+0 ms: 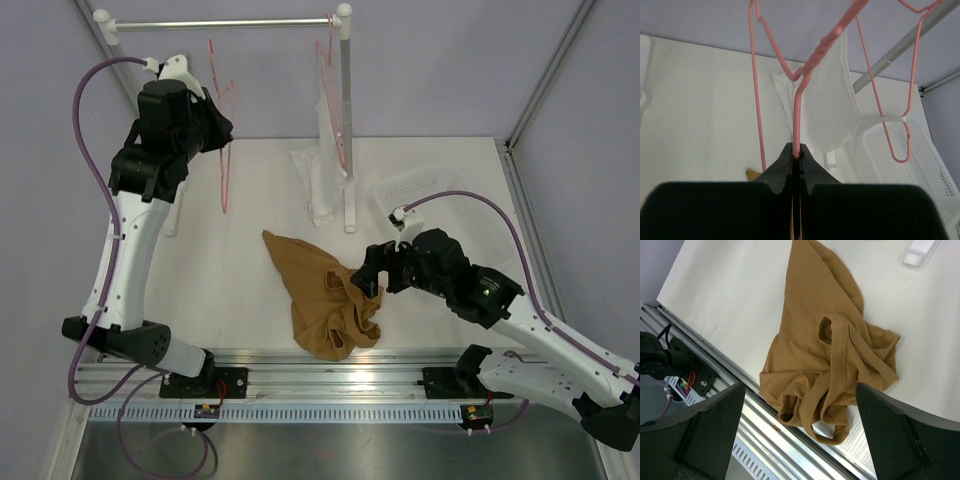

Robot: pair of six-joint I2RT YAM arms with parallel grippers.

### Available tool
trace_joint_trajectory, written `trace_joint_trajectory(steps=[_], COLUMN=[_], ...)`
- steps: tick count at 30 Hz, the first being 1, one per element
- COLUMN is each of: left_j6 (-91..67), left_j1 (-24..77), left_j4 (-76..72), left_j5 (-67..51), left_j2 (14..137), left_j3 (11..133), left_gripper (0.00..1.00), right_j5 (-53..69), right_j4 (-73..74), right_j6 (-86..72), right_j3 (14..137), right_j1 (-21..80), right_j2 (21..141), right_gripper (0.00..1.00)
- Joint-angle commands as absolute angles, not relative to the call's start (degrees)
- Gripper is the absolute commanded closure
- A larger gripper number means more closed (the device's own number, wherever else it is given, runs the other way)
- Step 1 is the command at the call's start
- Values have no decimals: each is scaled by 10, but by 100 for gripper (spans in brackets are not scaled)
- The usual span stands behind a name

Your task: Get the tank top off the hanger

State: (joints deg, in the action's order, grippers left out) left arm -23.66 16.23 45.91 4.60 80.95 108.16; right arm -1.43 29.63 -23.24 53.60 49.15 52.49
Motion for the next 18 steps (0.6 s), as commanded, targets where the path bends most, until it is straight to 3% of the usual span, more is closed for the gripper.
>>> trace_joint_trajectory(steps=[1, 10, 18], left_j6=[-202, -159, -160], left_j1=[135, 70, 51], left_j4=[460, 404, 362], left_j5=[5, -112, -127], left_j2=[876, 1010, 1079], left_j3=[1172, 1349, 1385], left_gripper=[100, 100, 100], right_j5=[-8, 27, 46], right_j4=[280, 262, 238], right_j6=[-249, -249, -253], right_j3=[500, 464, 447], right_j1=[494, 494, 494], right_j2=[503, 494, 511], right_gripper=[0, 1, 0])
